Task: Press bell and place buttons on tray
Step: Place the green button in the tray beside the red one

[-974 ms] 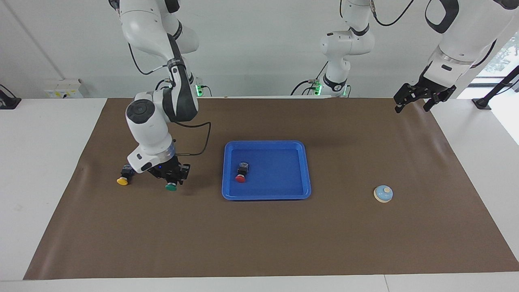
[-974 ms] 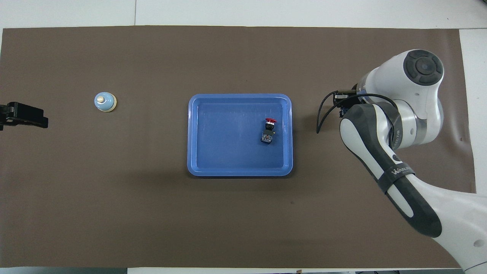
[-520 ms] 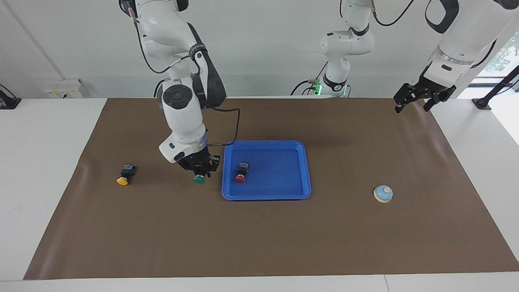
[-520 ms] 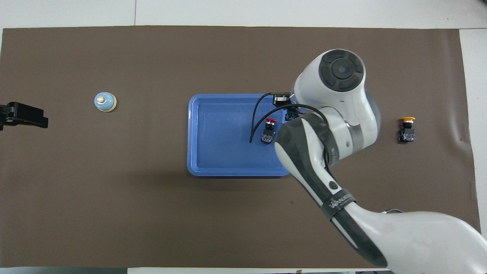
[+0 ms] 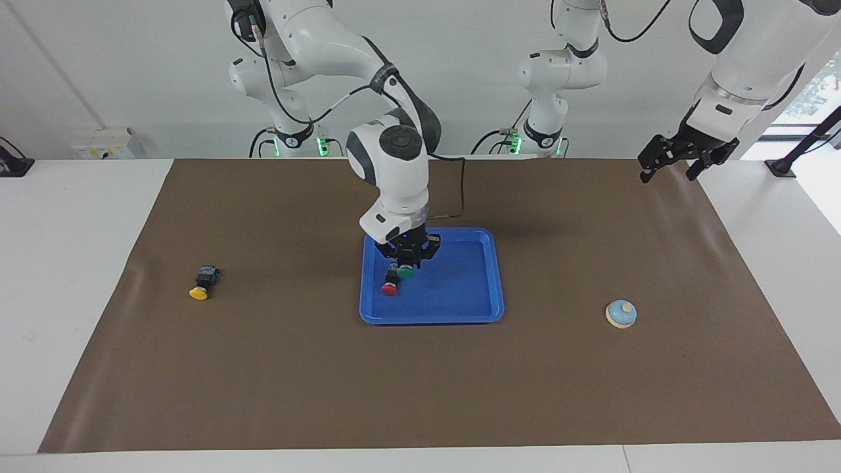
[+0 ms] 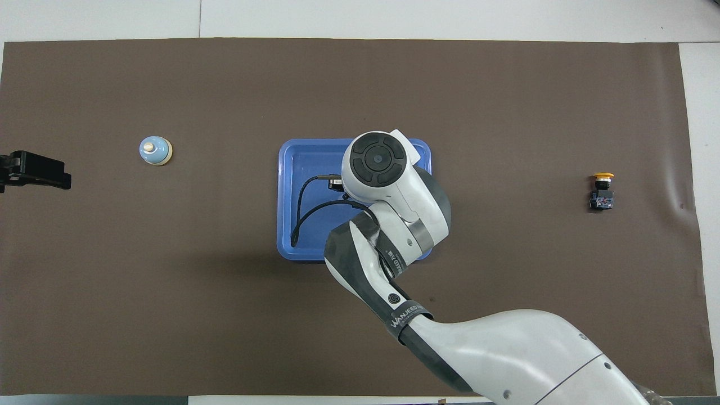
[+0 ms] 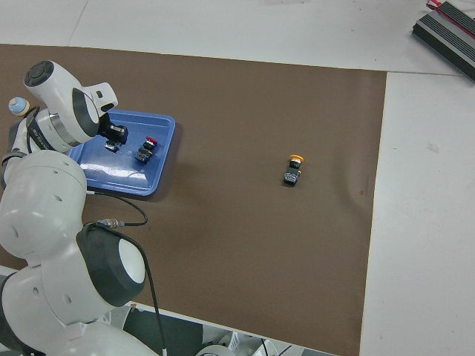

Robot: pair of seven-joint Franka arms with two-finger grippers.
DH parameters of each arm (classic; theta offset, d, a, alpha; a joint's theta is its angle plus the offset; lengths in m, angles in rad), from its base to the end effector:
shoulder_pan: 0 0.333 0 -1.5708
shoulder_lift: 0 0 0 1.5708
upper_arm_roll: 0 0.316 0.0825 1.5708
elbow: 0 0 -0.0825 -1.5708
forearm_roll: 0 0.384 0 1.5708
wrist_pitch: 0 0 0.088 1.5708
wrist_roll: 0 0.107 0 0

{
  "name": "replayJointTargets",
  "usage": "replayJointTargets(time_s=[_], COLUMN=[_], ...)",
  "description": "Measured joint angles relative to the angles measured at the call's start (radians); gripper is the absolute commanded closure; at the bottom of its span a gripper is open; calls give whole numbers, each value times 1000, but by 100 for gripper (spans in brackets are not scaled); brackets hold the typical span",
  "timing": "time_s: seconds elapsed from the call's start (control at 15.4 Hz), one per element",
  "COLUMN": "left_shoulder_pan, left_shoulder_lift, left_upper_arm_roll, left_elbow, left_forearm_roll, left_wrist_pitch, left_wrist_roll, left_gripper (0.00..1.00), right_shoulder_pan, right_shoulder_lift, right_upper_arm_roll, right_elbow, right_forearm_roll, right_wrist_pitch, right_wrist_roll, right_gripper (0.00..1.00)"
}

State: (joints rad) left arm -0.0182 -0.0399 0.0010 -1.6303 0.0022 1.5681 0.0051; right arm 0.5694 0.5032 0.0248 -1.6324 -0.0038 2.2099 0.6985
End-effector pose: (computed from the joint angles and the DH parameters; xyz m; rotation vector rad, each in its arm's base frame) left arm 0.5409 -0.0091 0.6181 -3.1389 0.0350 0.0350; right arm 0.5721 0.3838 0.3341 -3.0844 0.1631 -0.0837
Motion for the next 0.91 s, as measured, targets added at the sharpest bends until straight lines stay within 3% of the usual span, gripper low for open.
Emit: replayJointTargets(time_s=[0.71, 0.78, 0.84, 0.91], left_shoulder_pan=[0, 0, 0, 0], left_shoulder_lift=[0, 0, 0, 0], left_upper_arm_roll=[0, 0, 0, 0], left_elbow=[0, 0, 0, 0], left_forearm_roll=[0, 0, 0, 0], left_wrist_pitch=[0, 0, 0, 0], left_wrist_roll=[0, 0, 0, 0], left_gripper=[0, 0, 0, 0], right_shoulder_pan=[42, 43, 44, 45], right_shoulder_lift=[0, -2, -4, -5], right_upper_arm_roll=[-2, -2, -2, -1], right_elbow=[-112, -115, -118, -120], right_forearm_roll=[7, 8, 8, 9], right_wrist_pitch=[112, 112, 112, 112], right_wrist_roll=[17, 33, 47, 56], right_gripper=[100, 89, 25, 0])
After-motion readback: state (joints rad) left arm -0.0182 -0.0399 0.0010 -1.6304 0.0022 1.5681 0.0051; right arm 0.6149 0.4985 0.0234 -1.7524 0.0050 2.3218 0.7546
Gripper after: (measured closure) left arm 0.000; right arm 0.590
